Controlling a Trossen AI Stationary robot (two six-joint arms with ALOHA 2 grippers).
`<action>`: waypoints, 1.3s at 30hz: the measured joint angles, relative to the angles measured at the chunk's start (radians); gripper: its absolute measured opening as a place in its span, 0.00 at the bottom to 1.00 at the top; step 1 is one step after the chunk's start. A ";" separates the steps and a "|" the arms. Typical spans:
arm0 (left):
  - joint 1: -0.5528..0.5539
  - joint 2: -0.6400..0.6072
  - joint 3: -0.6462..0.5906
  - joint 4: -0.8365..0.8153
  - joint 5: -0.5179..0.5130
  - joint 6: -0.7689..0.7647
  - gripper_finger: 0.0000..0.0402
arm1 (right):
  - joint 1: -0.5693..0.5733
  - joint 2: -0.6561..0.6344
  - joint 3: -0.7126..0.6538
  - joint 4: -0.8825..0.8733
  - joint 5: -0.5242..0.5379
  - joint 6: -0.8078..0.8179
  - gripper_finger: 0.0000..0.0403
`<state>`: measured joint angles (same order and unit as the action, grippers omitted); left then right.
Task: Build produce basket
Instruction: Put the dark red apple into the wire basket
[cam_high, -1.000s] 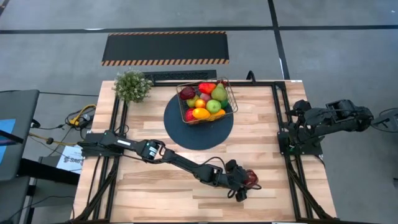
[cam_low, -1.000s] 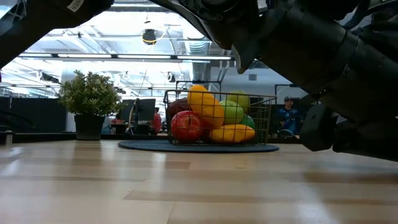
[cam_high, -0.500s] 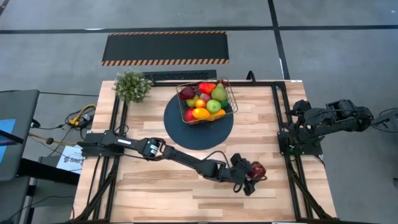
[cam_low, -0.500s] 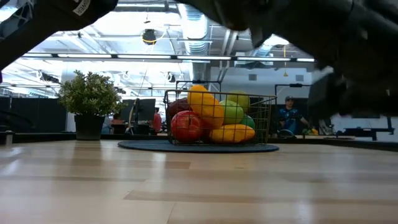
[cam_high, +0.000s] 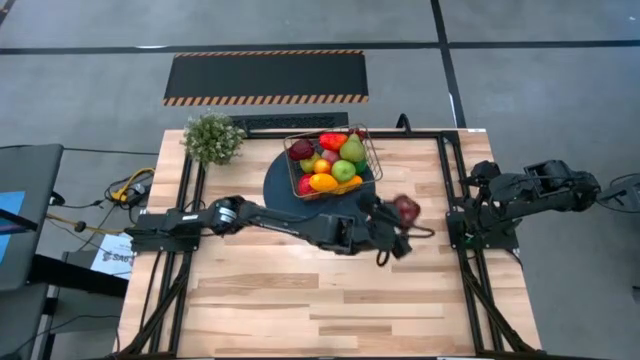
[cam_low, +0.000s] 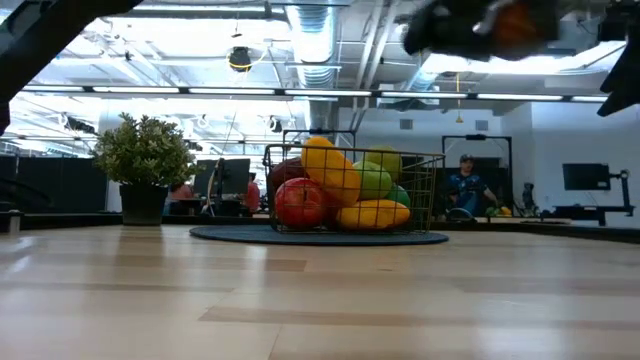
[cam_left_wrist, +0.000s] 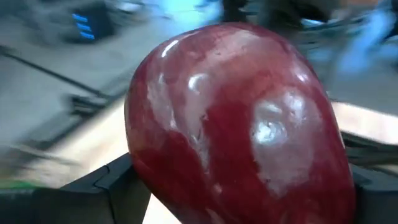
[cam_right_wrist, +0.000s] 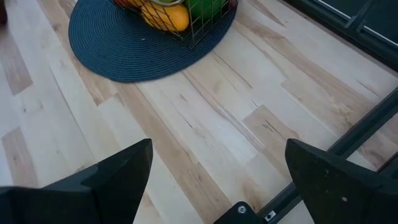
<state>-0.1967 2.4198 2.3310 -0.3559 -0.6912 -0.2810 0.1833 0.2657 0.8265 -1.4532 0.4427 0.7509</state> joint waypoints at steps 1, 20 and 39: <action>0.006 -0.017 0.000 -0.027 -0.043 0.017 0.76 | 0.000 0.000 0.000 0.001 0.000 0.000 0.96; 0.271 -0.127 -0.057 -0.429 -0.034 0.045 0.78 | 0.000 0.000 0.000 0.001 0.001 0.001 0.96; 0.300 -0.128 -0.205 -0.293 0.163 0.036 0.78 | 0.000 0.000 0.000 -0.009 0.003 0.000 0.96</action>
<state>0.1036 2.2922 2.1261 -0.6488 -0.5282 -0.2445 0.1829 0.2657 0.8265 -1.4624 0.4458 0.7506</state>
